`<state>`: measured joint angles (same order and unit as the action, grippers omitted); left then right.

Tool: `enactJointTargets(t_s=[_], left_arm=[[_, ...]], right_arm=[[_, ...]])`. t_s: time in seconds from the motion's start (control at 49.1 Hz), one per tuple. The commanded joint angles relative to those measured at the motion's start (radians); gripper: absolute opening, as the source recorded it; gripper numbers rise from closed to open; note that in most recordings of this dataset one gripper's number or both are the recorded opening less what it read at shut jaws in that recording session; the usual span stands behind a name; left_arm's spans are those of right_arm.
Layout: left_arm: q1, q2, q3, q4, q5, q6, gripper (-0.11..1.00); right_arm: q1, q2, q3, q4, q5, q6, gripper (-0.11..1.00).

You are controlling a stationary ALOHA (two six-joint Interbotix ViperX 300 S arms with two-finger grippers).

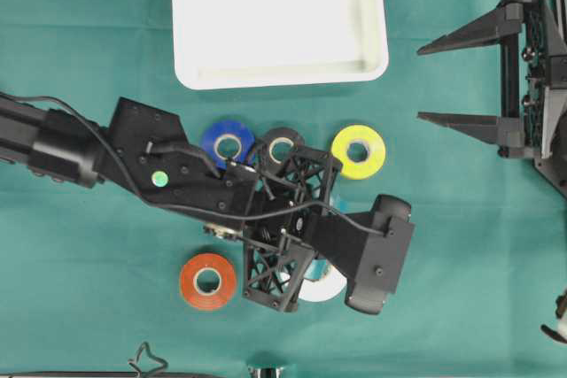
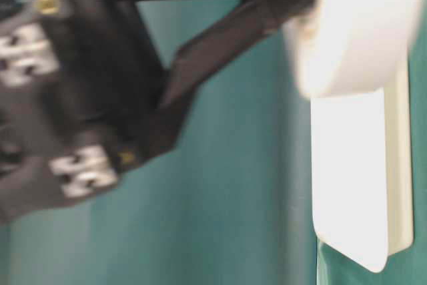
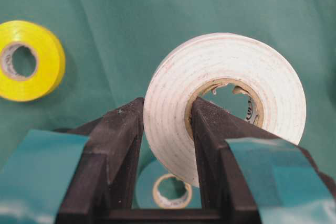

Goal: Pick up the tape from a random location and place it into the white case.
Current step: 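Lift the white tape roll with the left gripper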

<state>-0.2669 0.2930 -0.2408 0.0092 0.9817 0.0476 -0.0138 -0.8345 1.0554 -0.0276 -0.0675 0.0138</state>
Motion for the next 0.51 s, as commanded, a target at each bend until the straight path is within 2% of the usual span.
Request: enactJointTargets(t_s=[0.0, 0.488], left_arm=[[-0.011, -0.055, -0.06, -0.002, 0.017, -0.002, 0.22], [-0.018, -0.055, -0.075, 0.0, 0.04, -0.002, 0.22]], right_arm=[[0.003, 0.003, -0.028, -0.002, -0.005, -0.002, 0.93], [0.006, 0.008, -0.028, -0.002, -0.002, -0.002, 0.92]])
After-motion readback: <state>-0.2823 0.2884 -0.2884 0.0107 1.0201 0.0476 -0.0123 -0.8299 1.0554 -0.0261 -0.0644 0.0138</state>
